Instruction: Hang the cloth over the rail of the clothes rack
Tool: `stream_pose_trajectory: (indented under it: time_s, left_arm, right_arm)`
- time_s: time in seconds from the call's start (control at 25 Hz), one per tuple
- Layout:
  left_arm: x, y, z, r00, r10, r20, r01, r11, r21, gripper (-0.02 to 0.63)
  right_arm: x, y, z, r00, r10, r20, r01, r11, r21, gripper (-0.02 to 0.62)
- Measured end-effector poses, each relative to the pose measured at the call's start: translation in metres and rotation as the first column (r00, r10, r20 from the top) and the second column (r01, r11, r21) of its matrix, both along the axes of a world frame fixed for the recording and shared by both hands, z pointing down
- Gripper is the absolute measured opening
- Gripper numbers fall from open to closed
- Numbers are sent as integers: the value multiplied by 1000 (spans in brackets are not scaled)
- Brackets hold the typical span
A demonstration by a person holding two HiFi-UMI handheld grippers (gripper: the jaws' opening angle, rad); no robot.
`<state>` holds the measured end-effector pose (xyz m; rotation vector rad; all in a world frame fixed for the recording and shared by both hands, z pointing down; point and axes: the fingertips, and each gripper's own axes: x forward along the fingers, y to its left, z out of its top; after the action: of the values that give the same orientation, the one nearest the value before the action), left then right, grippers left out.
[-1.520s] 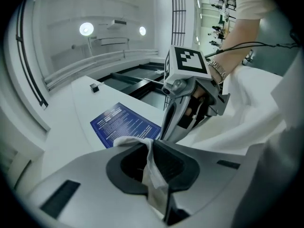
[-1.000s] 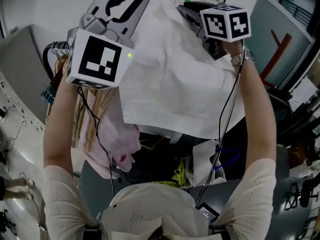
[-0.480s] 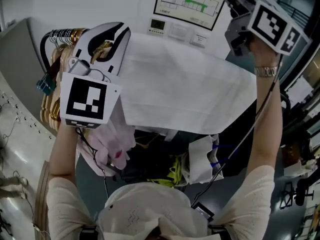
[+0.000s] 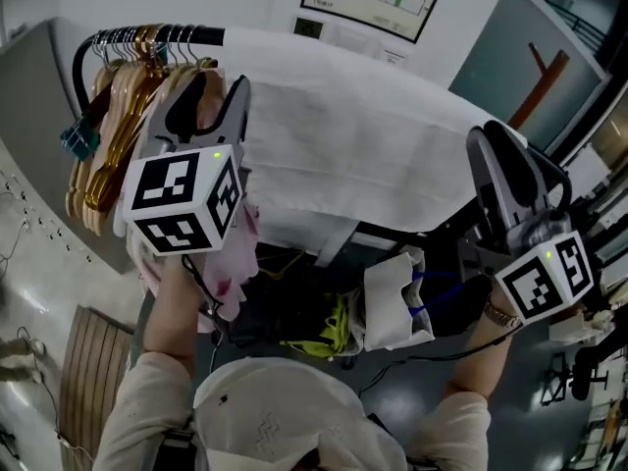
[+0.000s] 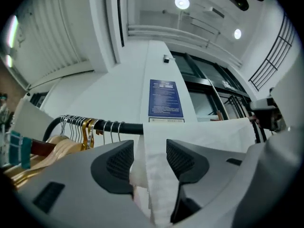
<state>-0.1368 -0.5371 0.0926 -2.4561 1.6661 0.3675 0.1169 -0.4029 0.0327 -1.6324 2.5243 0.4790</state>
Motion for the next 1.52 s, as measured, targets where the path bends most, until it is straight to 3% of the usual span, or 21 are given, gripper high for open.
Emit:
stream_pose_trajectory:
  time_s: [0.08,0.16,0.24,0.36,0.52,0.64,0.72,0.92,1.04,1.2,1.36,1.52]
  left_arm:
    - [4,-7,1,1000,9,-21,-10,1000,-23,199]
    - [13,-17,6,997,66,-47,-69,995,-65,199]
    - [13,-27,12,991,93,-94,-102,990,-94,199]
    - [7,-32,15,991,66,-118,-77,993,-93,198]
    - [16,-28,16,989,103,-104,-112,990,-85,190]
    - [18,-27,13,995,87,-49,-90,994,-64,50]
    - [20,-26,10,996,92,-18,-93,994,-58,27]
    - [21,-25,1,993,90,79,-87,995,-43,17]
    - [16,-21,-19,991,75,113,-76,997,0,17]
    - [19,-20,-51,985,53,165,-62,997,46,17]
    - [18,-23,-57,982,25,188,-37,997,62,18]
    - [10,-24,-47,970,-104,217,79,989,122,26]
  right_arm:
    - [35,15,4,994,106,33,-106,994,6,109]
    - [67,24,10,978,202,49,-202,979,-5,109]
    - [93,27,25,964,255,77,-252,967,-44,109]
    - [121,24,49,948,308,77,-299,948,-108,109]
    - [137,13,64,954,275,123,-251,951,-179,109]
    - [139,0,61,958,252,139,-228,959,-168,109]
    - [145,-8,52,955,267,130,-252,961,-117,109]
    - [136,-17,56,964,224,144,-208,971,-122,106]
    - [130,-10,51,960,240,146,-230,970,-81,23]
    - [123,12,36,955,208,212,-210,978,-13,21]
    - [124,10,46,949,219,227,-219,975,-24,21]
    - [127,6,54,933,268,240,-271,962,-24,25]
